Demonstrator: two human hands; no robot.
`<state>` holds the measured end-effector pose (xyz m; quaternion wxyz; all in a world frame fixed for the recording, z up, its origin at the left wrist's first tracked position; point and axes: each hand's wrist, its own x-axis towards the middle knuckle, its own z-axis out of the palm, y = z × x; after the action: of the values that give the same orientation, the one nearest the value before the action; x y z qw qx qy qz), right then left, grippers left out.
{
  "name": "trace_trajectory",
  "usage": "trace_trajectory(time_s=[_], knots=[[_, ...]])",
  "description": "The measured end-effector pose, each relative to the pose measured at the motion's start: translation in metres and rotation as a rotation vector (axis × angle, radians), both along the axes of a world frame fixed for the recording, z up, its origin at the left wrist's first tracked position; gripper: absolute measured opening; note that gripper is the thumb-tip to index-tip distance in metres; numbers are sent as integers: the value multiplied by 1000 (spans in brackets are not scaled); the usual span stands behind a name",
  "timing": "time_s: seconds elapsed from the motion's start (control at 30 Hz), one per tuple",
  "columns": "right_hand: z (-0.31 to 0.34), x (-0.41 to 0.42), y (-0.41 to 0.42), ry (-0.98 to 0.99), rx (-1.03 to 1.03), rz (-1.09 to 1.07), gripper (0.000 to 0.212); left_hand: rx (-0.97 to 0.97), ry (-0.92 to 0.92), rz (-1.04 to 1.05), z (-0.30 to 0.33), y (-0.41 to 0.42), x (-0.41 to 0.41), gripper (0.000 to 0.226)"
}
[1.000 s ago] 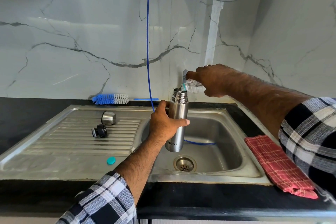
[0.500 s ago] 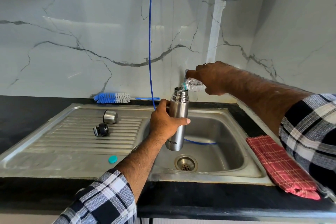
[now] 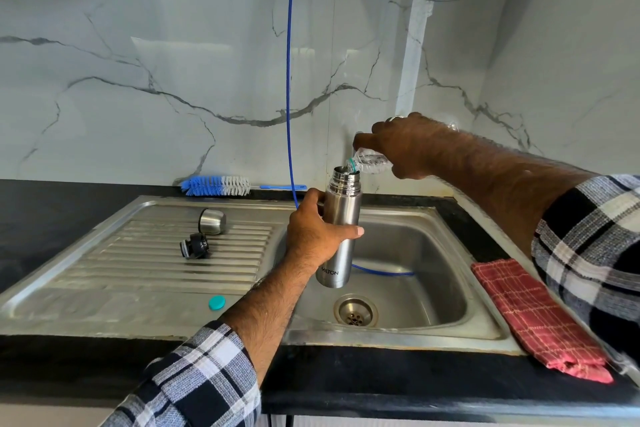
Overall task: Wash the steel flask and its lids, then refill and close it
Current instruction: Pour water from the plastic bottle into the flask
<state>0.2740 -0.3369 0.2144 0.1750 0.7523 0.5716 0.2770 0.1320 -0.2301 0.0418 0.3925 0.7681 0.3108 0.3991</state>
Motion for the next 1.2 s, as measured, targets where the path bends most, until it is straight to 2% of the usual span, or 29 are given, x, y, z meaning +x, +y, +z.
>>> trace_trajectory(time_s=[0.5,1.0,1.2], knots=[[7,-8,2,-152,-52,-7,88,8,7,0,1,-2,-1,73],[4,-19,5,-358,-59,154,76,-2,17,3,-8,-2,-3,75],[0,-27,7,-509,-65,232,84,-9,24,-12,-8,-3,-3,76]])
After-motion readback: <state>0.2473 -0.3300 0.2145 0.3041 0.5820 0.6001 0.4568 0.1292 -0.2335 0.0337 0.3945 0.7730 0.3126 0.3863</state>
